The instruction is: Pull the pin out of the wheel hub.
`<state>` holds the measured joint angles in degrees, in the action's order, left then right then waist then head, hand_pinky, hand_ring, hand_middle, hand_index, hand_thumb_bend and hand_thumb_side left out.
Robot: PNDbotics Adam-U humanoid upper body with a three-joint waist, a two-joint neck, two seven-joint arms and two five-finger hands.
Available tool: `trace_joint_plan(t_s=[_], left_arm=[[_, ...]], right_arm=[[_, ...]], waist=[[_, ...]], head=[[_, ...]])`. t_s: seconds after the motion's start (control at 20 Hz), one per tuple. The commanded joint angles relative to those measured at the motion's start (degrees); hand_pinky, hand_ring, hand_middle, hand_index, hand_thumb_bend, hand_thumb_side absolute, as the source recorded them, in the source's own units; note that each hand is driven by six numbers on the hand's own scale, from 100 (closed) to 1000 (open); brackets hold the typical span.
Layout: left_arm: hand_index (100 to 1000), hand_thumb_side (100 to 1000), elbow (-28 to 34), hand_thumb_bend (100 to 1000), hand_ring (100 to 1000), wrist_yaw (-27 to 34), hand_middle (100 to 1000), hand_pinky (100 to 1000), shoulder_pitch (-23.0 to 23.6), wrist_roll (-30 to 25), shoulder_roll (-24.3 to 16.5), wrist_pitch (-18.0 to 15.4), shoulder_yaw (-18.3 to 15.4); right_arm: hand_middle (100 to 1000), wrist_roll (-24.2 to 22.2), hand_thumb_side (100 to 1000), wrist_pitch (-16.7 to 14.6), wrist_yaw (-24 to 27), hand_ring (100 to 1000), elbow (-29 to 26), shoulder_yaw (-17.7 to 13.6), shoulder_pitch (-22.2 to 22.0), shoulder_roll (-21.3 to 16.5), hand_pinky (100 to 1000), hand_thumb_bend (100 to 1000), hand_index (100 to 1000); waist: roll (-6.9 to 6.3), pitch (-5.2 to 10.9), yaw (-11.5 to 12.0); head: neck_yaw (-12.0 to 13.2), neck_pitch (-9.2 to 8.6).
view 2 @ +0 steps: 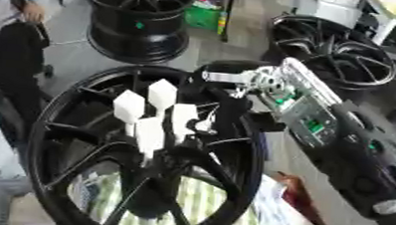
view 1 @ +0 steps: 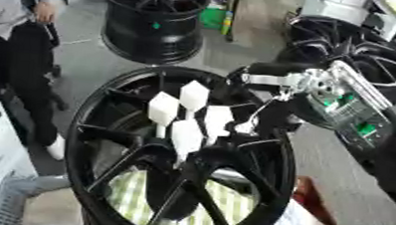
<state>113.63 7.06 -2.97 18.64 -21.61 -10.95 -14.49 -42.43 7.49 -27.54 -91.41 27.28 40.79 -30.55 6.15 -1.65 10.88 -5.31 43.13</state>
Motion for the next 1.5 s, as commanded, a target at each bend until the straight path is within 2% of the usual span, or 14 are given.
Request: trace_joint_plan(t_s=[0.05, 0.6, 0.9, 1.25, 1.5], left_arm=[[849, 495, 0.96, 336, 847, 0.03, 641, 842, -0.29, -0.26, -0.75, 0.05, 0.07], [849, 499, 0.96, 332, 848, 0.25, 636, 843, -0.37, -0.52, -0.55, 0.11, 0.19], [849, 499, 0.96, 332, 848, 0.30, 636, 843, -0.41, -0.50, -0.53, 0.08, 0.15], [849, 501, 0.96, 330, 849, 0.31, 635, 843, -0.51, -0.48, -0.51, 0.06, 0.15], [849, 503, 0.96, 328, 849, 0.37, 635, 844, -0.55, -0.48, -0.45, 0.11, 0.15]], right_arm=[[849, 0.18, 336, -0.52, -0.06, 884, 0.47, -0.91, 0.85, -0.75, 860, 322, 900], [847, -0.44, 354, -1.81, -0.75, 882, 3.12, -0.50, 0.54, 0.30, 858, 328, 897], [837, -0.50, 349, -1.34, -0.91, 877, 3.61, -0.62, 0.27, 0.65, 855, 333, 887], [781, -0.51, 328, -0.69, -1.46, 863, 4.63, -0.75, -0.19, 0.89, 844, 333, 844], [712, 0.62, 287, 0.28, -1.18, 842, 5.29, -0.99, -0.33, 1.18, 827, 287, 771]], waist=[[-0.27, 0.31, 0.05], [-0.02, -0.05, 0.59], [0.02, -0.19, 0.84], [0.14, -0.36, 0.94], [0.20, -0.42, 1.02]], head=[[-0.26, -0.90], [-0.33, -1.32], [-0.38, -1.41], [-0.47, -1.45], [-0.52, -1.45]])
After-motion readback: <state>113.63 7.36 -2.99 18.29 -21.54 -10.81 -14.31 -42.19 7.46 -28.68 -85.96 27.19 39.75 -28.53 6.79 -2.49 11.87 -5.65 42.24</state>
